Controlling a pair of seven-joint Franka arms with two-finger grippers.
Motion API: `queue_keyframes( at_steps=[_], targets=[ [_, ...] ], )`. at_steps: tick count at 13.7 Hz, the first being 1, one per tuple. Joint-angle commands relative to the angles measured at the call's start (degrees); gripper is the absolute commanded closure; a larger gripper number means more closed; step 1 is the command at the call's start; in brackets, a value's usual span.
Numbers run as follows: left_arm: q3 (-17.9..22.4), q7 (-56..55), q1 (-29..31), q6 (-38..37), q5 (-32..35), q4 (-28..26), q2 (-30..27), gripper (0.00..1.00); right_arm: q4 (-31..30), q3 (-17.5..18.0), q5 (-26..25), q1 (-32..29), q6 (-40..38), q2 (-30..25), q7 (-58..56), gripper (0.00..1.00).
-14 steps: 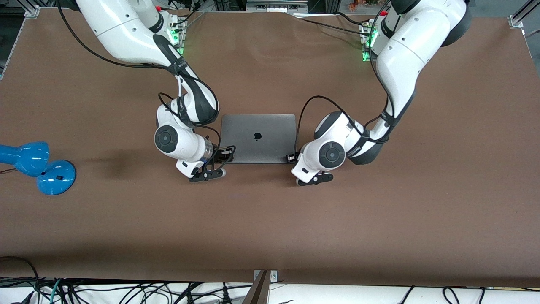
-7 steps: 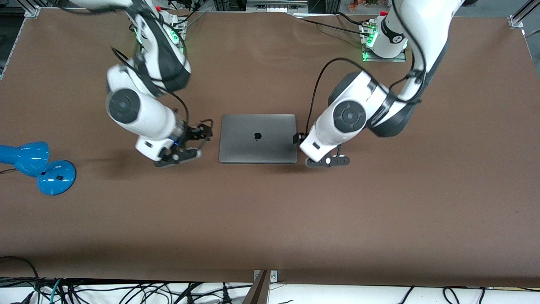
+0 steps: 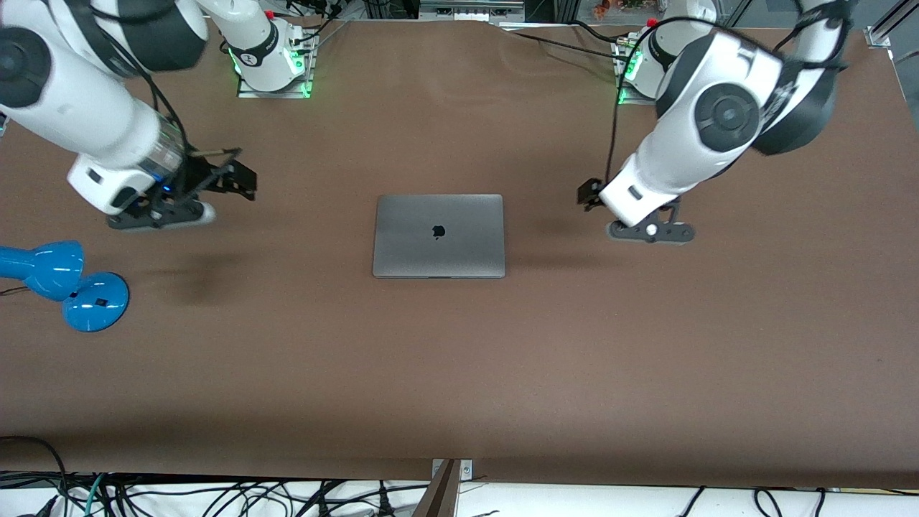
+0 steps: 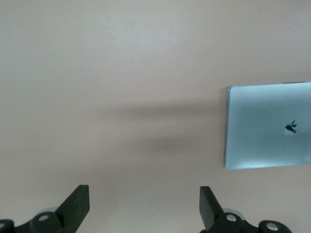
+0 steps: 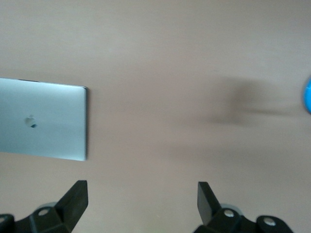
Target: Close laptop with both arms from behind
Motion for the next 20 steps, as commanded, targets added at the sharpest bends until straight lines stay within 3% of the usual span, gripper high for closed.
queue_keyframes(
  at_steps=[1, 5, 8, 10, 12, 13, 15, 18, 20],
  targets=[
    [4.85, 4.60, -0.76, -2.68, -1.07, -2.96, -6.94, 0.00, -1.85, -1.00, -3.05, -0.59, -2.73, -4.59, 0.15, 0.00],
    [13.55, 9.18, -2.59, -3.30, -0.81, -4.97, -14.24, 0.00, -2.11, -4.78, -2.96, -0.59, -4.32, -7.07, -0.55, 0.00],
    [15.67, 16.89, -2.42, -8.38, 4.00, -3.59, -16.10, 0.00, -2.37, -5.66, -3.05, -0.68, -5.11, -7.59, -0.73, 0.00],
    [15.07, 17.18, -0.16, -9.63, 4.91, -0.42, -14.80, 0.00, -2.64, -5.66, -2.96, -1.12, -6.07, -8.38, -0.64, 0.00],
    [7.11, 18.05, 7.12, -9.90, 4.91, 1.78, -12.51, 0.00, -2.64, -6.10, -2.70, -1.21, -6.69, -8.65, -0.64, 0.00],
    [6.37, 17.19, 6.98, -9.90, 4.73, 2.05, -12.33, 0.00, -2.64, -6.10, -2.35, -1.21, -7.82, -8.82, -0.64, 0.00],
    [9.68, 15.16, 3.57, -10.33, 4.65, 1.96, -12.41, 0.00, -2.64, -6.36, -2.17, -1.30, -8.98, -8.82, -0.64, 0.00],
    [10.23, 15.86, 3.99, -10.43, 4.56, 2.05, -12.76, 0.00, -2.64, -6.80, -1.91, -1.30, -9.59, -8.65, -0.47, 0.00],
    [9.88, 15.25, 3.38, -10.43, 4.56, 2.14, -12.76, 0.00, -2.64, -6.89, 1.15, -1.30, -9.77, -8.56, -0.47, 0.00]
  ],
)
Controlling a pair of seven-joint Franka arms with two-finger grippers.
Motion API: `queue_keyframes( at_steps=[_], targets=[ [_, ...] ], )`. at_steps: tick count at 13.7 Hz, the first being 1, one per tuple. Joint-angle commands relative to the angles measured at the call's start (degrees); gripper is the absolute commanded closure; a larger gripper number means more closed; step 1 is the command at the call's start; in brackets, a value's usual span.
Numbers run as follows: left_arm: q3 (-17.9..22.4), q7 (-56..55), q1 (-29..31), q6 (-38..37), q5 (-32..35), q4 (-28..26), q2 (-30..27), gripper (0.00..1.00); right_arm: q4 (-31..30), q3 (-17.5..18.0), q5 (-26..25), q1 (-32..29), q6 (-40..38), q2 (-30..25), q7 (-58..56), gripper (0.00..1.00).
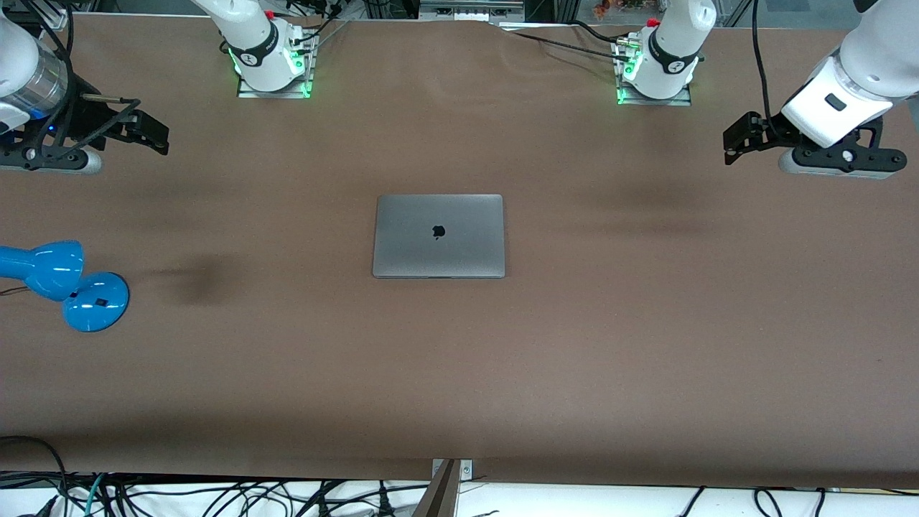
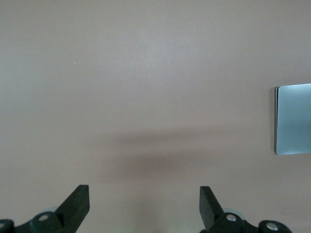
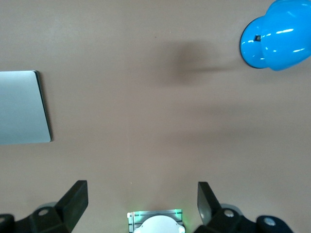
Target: Close laptop with both arms from behind
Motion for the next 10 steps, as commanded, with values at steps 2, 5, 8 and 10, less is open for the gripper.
queue_keyframes(
  at_steps=[2, 5, 8, 10],
  targets=[
    [-0.48, -0.51, -1.27, -1.58, 0.88, 1.83, 0.73, 0.00, -1.24, -0.01, 3.28, -0.36, -0.50, -1.51, -0.38, 0.00],
    [-0.74, -0.51, -0.66, -1.58, 0.88, 1.74, 0.73, 0.00, -1.24, -0.10, 3.28, -0.36, 0.20, -1.25, -0.47, 0.00],
    [-0.66, -0.51, -0.39, -1.58, 0.88, 1.48, 0.81, 0.00, -1.24, -0.10, 2.84, -0.54, 1.34, -1.07, -1.69, 0.00],
    [-0.74, -0.42, -0.74, -1.58, 0.88, 1.83, 1.86, 0.00, -1.24, -0.28, 2.93, -0.54, 1.78, -0.90, -2.05, 0.00]
  ],
)
